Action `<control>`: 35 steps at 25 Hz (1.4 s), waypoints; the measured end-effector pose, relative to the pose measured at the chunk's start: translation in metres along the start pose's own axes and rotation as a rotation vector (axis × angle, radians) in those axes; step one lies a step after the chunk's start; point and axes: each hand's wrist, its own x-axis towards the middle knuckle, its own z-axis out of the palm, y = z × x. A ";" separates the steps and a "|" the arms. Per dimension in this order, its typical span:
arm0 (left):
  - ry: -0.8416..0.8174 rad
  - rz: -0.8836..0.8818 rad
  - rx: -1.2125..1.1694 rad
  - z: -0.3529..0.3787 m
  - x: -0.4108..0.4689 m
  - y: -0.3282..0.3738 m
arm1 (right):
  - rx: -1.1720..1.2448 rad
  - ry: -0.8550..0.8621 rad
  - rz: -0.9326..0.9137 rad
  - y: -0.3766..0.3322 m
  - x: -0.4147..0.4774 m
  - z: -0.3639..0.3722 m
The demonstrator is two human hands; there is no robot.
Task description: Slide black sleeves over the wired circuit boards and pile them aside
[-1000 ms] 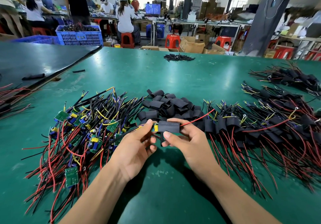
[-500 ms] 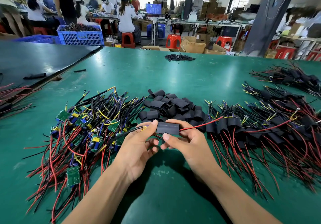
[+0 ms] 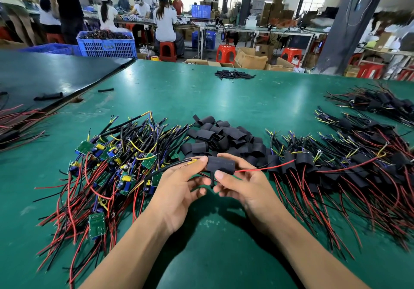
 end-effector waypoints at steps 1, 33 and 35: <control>0.011 0.003 -0.006 0.000 0.000 0.000 | 0.065 0.010 0.058 -0.001 0.000 0.001; 0.082 0.203 0.837 0.009 -0.004 -0.020 | 0.068 0.415 -0.007 -0.001 0.012 -0.014; 0.207 0.336 0.960 0.008 -0.005 -0.021 | -0.290 0.275 -0.074 0.009 0.008 -0.006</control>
